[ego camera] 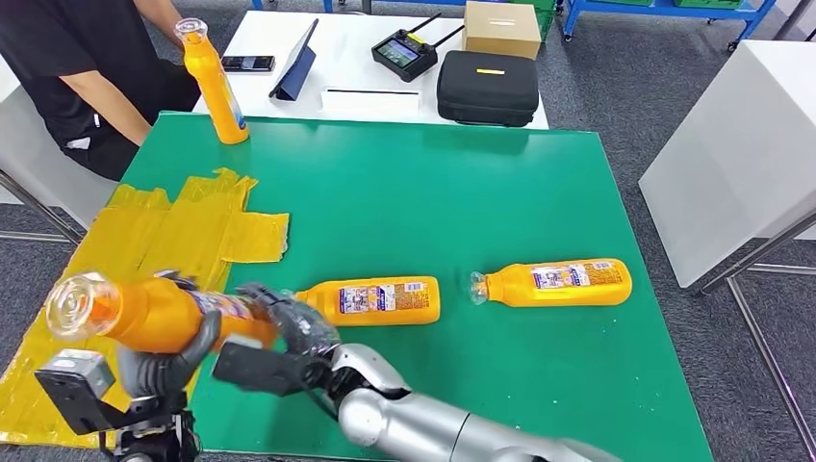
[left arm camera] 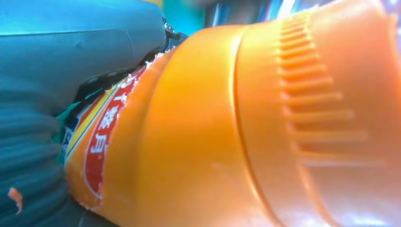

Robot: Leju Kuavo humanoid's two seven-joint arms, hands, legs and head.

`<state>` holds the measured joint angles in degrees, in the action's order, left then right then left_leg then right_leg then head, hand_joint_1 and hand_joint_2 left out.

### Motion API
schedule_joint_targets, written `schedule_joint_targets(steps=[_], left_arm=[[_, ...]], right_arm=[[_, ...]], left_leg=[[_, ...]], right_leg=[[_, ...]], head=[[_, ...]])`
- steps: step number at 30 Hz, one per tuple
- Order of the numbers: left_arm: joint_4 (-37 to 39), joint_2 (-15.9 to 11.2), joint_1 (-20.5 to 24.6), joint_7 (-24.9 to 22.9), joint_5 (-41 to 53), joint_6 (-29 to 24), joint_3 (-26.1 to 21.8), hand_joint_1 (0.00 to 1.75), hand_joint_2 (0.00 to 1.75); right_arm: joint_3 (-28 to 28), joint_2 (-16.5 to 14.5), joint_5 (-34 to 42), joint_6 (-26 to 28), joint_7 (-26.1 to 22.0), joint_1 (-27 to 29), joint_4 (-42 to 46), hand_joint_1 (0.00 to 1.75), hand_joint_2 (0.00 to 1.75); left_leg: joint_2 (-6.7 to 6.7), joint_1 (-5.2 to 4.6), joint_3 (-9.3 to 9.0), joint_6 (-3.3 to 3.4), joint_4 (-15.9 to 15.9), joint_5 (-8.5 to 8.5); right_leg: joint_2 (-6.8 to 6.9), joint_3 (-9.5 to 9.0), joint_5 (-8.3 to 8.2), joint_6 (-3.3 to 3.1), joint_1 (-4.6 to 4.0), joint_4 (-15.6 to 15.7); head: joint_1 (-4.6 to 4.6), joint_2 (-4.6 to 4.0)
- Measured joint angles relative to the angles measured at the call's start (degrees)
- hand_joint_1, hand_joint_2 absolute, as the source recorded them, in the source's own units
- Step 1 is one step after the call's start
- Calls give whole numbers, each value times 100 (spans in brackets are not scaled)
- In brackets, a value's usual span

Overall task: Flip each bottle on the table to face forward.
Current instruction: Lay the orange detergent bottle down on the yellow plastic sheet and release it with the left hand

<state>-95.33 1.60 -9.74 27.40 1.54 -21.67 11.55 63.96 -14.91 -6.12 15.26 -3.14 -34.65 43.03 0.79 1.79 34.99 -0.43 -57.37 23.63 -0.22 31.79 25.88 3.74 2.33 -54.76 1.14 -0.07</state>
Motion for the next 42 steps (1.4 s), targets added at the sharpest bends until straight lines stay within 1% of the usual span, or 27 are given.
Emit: schedule_joint_targets(steps=[2,6,8,10,12,14,16,17,19,20,21,23,24,25,28,29,31,34,38,42], left_arm=[[112,-40,95,54,306,-243,-61,175,175],[245,-71,186,72,434,-344,-111,175,175],[321,-96,227,32,849,-686,-137,175,175],[497,-156,336,15,1662,-1238,-242,175,175],[765,-213,517,176,2668,-1621,-553,175,175],[1039,-231,725,479,3818,-1749,-1105,175,175],[1287,-230,927,608,5029,-1759,-1726,175,175],[1410,-230,1013,545,5659,-1761,-2009,175,175],[1632,-231,1142,195,6720,-1761,-2430,175,175],[1751,-243,1193,-132,7241,-1761,-2548,175,175],[1892,-278,1246,-561,7714,-1761,-2583,175,175],[2243,-421,1360,-1524,8472,-1761,-2448,175,175],[2450,-521,1427,-1928,8660,-1761,-2298,175,175],[2661,-623,1503,-2251,8744,-1761,-2119,161,175],[3474,-889,1838,-3020,8812,-1761,-1464,30,44],[3818,-952,1980,-3188,8821,-1761,-1245,0,0],[4506,-1042,2254,-3341,8809,-1762,-871,0,0],[5260,-1114,2536,-3314,8754,-1764,-497,0,0],[5720,-1168,2692,-3225,8688,-1766,-260,0,0],[5883,-1185,2756,-3184,8675,-1770,-148,0,0]], right_arm=[[70,113,214,39,-19,-165,-88,0,0],[181,226,307,97,-36,-308,-189,0,0],[215,275,414,220,-28,-361,-216,0,0],[237,406,667,421,-74,-497,-226,0,0],[242,617,989,613,-208,-700,-223,0,0],[201,837,1142,798,-372,-836,-162,0,0],[88,1022,947,991,-431,-778,37,0,0],[3,1102,696,1086,-371,-663,215,0,0],[-173,1219,51,1175,-105,-312,643,0,0],[-283,1265,-333,1140,65,-104,898,0,0],[-408,1294,-711,1039,218,116,1152,0,0],[-701,1319,-1387,755,464,530,1632,0,0],[-852,1320,-1621,628,527,711,1831,0,0],[-991,1318,-1784,530,564,862,1994,0,0],[-1381,1311,-2137,271,567,1236,2386,0,0],[-1499,1305,-2244,191,562,1351,2499,0,0],[-1718,1287,-2431,52,561,1576,2702,0,0],[-2003,1259,-2640,-120,563,1849,2947,0,0],[-2266,1224,-2760,-226,561,2044,3131,0,0],[-2435,1183,-2870,-330,546,2130,3206,0,0]], left_leg=[[0,0,2,2,0,-5],[2,0,3,2,0,-8],[2,0,4,2,-1,-9],[0,0,8,4,-1,-14],[-3,0,13,4,-1,-24],[-3,0,16,3,-1,-32],[-1,1,15,5,-1,-35],[1,1,15,4,-1,-35],[1,1,18,4,-1,-35],[-1,1,21,4,-1,-35],[-3,2,26,4,-1,-35],[-5,2,34,4,0,-35],[-5,2,38,4,0,-35],[-5,2,39,4,0,-35],[-8,0,41,3,0,-37],[-9,-1,41,3,0,-39],[-8,-1,42,4,0,-42],[-2,-2,43,3,0,-45],[-3,-1,44,2,0,-46],[-3,1,45,1,0,-46]], right_leg=[[1,0,-8,-2,0,0],[0,3,-13,-6,0,0],[0,6,-14,-6,0,0],[5,8,-16,-5,0,0],[12,9,-20,-2,-1,-1],[14,10,-25,0,-1,-1],[13,12,-30,-5,-2,-1],[12,13,-33,-8,-2,-1],[13,19,-35,-12,-3,-1],[14,23,-34,-13,-3,-1],[15,28,-33,-13,-3,-1],[17,36,-33,-13,-3,-1],[17,39,-33,-13,-3,-1],[17,42,-33,-14,-3,-1],[18,42,-34,-14,-1,0],[19,41,-35,-13,0,0],[19,39,-39,-12,0,0],[17,40,-44,-9,0,-1],[16,41,-44,-8,-1,-1],[16,42,-44,-8,-2,-1]], head=[[1,0],[1,0],[2,0],[2,0],[2,0],[1,0],[1,0],[0,0],[2,0],[1,0],[1,0],[1,0],[2,0],[1,0],[-1,0],[-1,0],[-1,0],[0,0],[1,0],[2,0]])
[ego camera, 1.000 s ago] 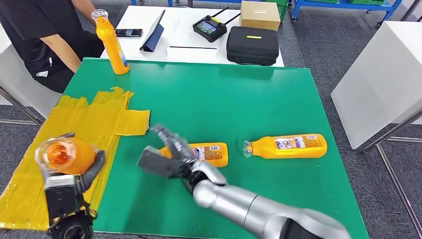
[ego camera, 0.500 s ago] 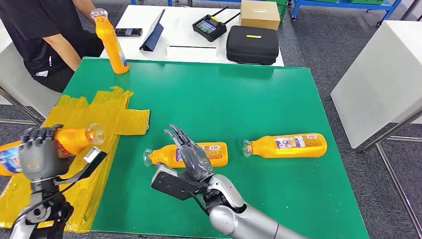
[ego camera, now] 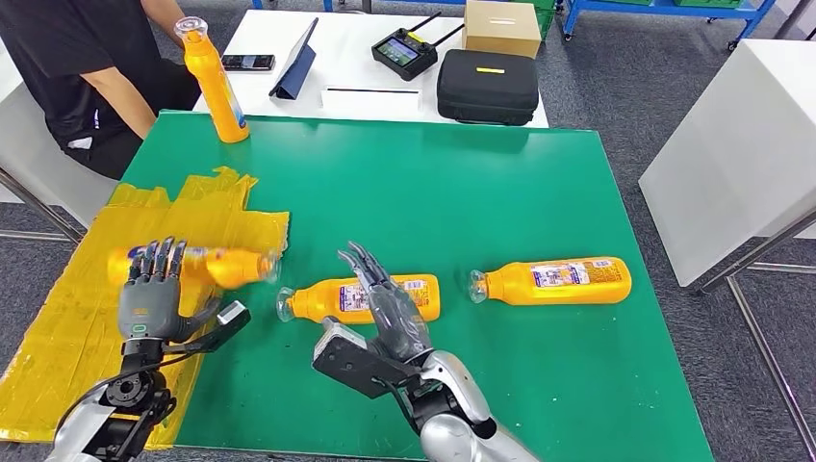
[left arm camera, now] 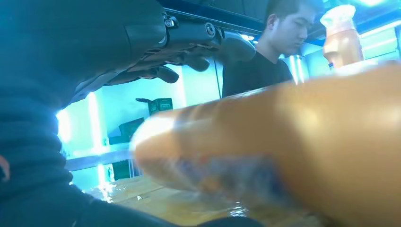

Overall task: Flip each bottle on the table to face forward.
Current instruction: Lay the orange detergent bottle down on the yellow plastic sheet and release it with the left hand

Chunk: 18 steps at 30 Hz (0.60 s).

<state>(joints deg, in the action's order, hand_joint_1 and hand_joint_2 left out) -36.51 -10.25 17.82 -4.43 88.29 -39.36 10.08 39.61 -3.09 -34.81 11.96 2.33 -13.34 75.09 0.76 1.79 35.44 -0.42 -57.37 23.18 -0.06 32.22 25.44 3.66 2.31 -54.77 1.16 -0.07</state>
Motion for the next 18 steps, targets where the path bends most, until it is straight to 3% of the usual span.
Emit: schedule_joint_targets(steps=[7,11,12,14,17,18], left_arm=[[-107,0,11,22,-195,-6,22,0,0],[-348,3,-46,229,-435,-7,-83,0,0],[-439,19,-71,404,-591,-7,-150,0,0],[-709,145,-119,1237,-1378,-4,-458,0,0],[-1230,522,-141,3139,-3736,37,-1238,0,0],[-1399,613,-153,3425,-4517,55,-1382,0,0]], right_arm=[[-193,-26,-302,-117,68,69,9,0,0],[-251,-35,-428,-157,148,81,8,0,175],[-267,-36,-501,-167,186,85,6,0,175],[-301,-30,-823,-189,361,82,-25,0,175],[-334,12,-1678,-229,781,-21,-308,0,175],[-350,29,-1911,-218,857,-74,-465,0,175]], left_leg=[[-3,-1,3,0,0,0],[-4,-1,3,0,0,-1],[-4,-1,2,0,-1,-1],[-4,-1,3,1,-1,-2],[-1,-2,5,3,-1,-3],[1,-3,5,3,-1,-3]], right_leg=[[1,-1,0,0,1,0],[1,0,-1,0,1,0],[1,1,-1,0,1,0],[1,5,-1,0,1,0],[0,1,-2,1,2,0],[-1,0,-3,2,2,0]], head=[[-1,0],[-1,0],[-1,0],[0,0],[-2,0],[-1,0]])
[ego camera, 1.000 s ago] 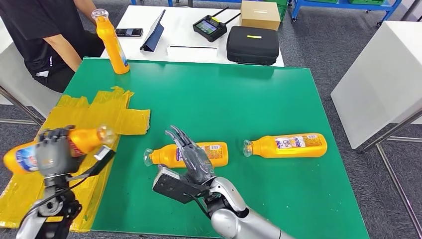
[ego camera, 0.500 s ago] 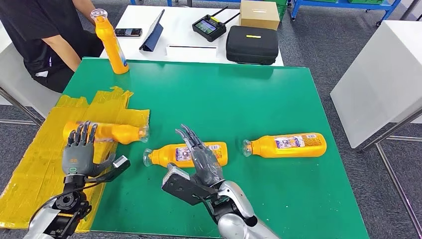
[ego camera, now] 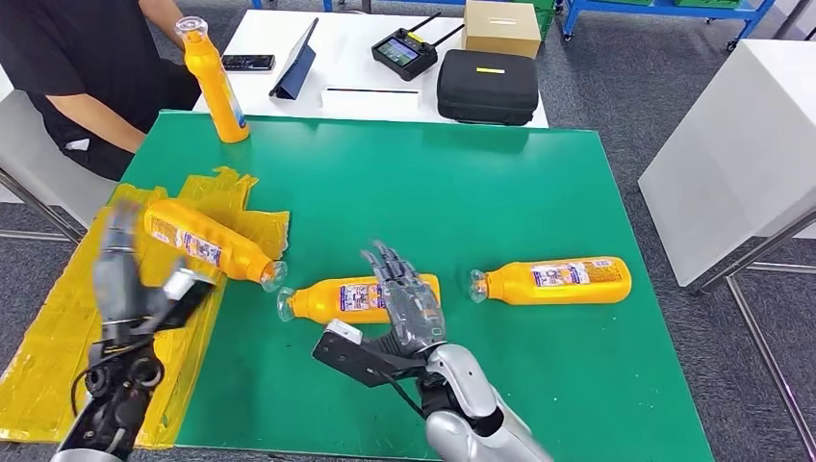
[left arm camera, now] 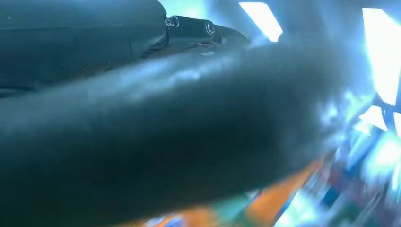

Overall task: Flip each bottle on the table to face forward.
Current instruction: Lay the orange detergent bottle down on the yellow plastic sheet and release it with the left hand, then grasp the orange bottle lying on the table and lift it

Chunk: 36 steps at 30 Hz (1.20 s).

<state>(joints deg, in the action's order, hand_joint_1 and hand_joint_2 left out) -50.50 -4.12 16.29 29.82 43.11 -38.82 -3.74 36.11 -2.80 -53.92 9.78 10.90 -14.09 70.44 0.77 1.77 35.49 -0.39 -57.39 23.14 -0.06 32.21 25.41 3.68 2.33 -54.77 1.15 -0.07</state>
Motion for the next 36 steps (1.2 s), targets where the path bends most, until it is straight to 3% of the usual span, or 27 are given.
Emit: schedule_joint_targets(steps=[2,6,12,23,36], left_arm=[[-368,99,-60,-69,-1165,12,-48,0,0],[-908,170,-194,-357,-1931,100,86,0,0],[-1583,174,-352,-275,-3701,933,577,0,0],[-1941,16,-434,108,-4291,846,1222,0,0],[-1975,-64,-455,125,-4344,846,1353,0,0]], right_arm=[[-59,23,-284,38,35,-100,-317,0,175],[-152,31,-525,55,85,-241,-749,0,175],[-261,14,-928,-5,195,-677,-1625,0,175],[-203,-386,-750,-376,-166,-1654,-3461,0,175],[-122,-523,-705,-493,-162,-1854,-4041,0,175]], left_leg=[[0,0,0,2,-1,-2],[-11,1,4,7,0,-7],[-11,0,8,10,0,-10],[-13,2,11,4,0,-21],[-14,1,12,4,0,-21]], right_leg=[[2,0,-2,2,0,1],[16,-2,-2,4,-1,0],[14,-3,-5,7,0,0],[14,-1,-10,14,-2,-4],[14,1,-11,14,-1,-3]], head=[[1,0],[1,0],[0,0],[1,0],[2,0]])
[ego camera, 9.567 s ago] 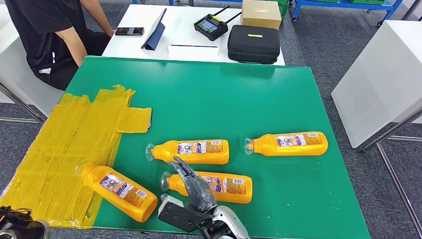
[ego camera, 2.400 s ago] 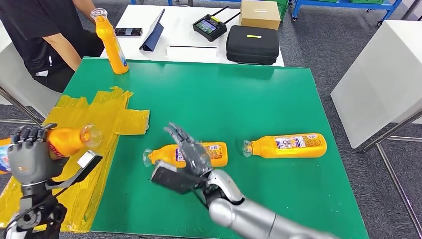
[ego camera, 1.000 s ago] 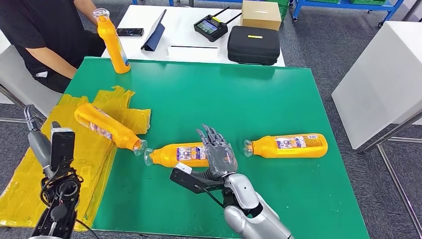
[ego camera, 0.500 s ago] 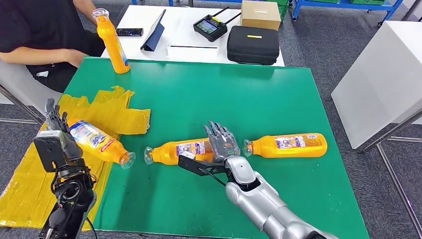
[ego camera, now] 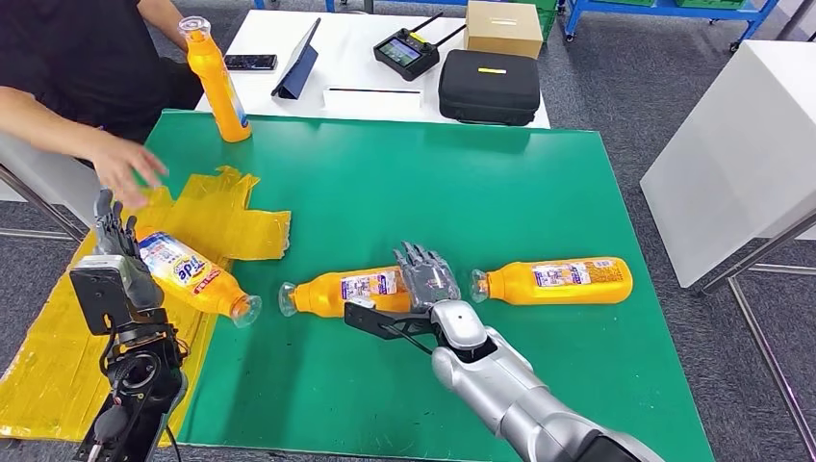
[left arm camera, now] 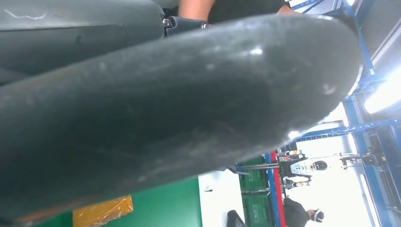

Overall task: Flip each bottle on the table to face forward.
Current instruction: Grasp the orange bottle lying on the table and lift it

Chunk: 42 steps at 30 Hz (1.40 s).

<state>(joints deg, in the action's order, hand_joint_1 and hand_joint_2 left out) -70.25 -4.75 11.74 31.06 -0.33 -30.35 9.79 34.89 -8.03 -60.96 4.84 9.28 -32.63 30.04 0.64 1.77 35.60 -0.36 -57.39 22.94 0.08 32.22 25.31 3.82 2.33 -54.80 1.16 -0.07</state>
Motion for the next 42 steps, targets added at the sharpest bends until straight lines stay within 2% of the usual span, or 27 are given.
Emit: schedule_joint_targets(steps=[3,7,12,21,23,25,27,30,32,35,39,42], left_arm=[[1,-16,11,64,-123,2,58,0,0],[26,-43,86,149,-299,-16,170,0,0],[86,-48,154,203,-427,-145,251,0,0],[111,-126,97,254,-603,-269,261,0,0],[111,-149,67,254,-678,-202,251,0,87],[83,-167,5,149,-824,-11,237,0,175],[-12,-183,-118,-81,-1084,329,203,0,175],[-245,-211,-393,-350,-1437,772,115,0,175],[-428,-231,-602,-409,-1554,894,36,0,175],[-677,-253,-877,-471,-1655,1035,-74,0,175],[-846,-263,-1041,-644,-1870,1396,-90,0,175],[-890,-261,-1053,-813,-2126,1821,-39,0,175]], right_arm=[[51,-16,129,-406,-82,-58,-144,0,175],[202,-67,273,-886,-373,-227,-407,174,175],[426,-166,388,-1499,-614,-499,-698,175,175],[563,-194,847,-2128,-811,-906,-960,175,175],[558,-192,1066,-1984,-821,-916,-979,175,175],[517,-188,1404,-1616,-863,-884,-985,175,175],[384,-184,1945,-1096,-1077,-828,-968,175,175],[13,-166,3036,-431,-1670,-697,-713,175,175],[-249,-116,3765,-182,-1934,-464,-236,175,175],[-476,28,4644,180,-2061,103,776,175,175],[-602,175,5259,684,-2291,798,1918,175,175],[-631,225,5376,782,-2400,1071,2368,175,175]], left_leg=[[0,0,-1,0,0,0],[4,0,-9,0,0,0],[18,1,-25,-1,1,1],[13,2,-27,-1,1,-7],[13,1,-26,0,1,-8],[12,1,-22,0,1,-8],[11,1,-14,0,1,-9],[12,1,-6,0,1,-9],[12,1,-5,-1,0,-8],[6,1,7,-1,0,-7],[4,1,31,-2,1,-6],[6,1,32,-2,1,-7]], right_leg=[[-1,1,0,0,0,0],[-3,-1,0,0,0,2],[-13,-6,-8,-12,-1,2],[-13,-12,-15,-10,-1,1],[-13,-13,-15,-10,-1,1],[-12,-11,-15,-10,-1,1],[-12,-5,-16,-9,-1,-1],[-13,3,-16,-9,-1,-2],[-11,6,-14,-10,-1,-2],[-3,14,-11,-10,-1,0],[-1,40,-11,-11,-1,1],[-3,44,-13,-10,-1,2]], head=[[0,0],[-2,0],[0,0],[-1,0],[-1,0],[-1,0],[-1,0],[-1,0],[-1,0],[-1,0],[-1,0],[-2,0]])
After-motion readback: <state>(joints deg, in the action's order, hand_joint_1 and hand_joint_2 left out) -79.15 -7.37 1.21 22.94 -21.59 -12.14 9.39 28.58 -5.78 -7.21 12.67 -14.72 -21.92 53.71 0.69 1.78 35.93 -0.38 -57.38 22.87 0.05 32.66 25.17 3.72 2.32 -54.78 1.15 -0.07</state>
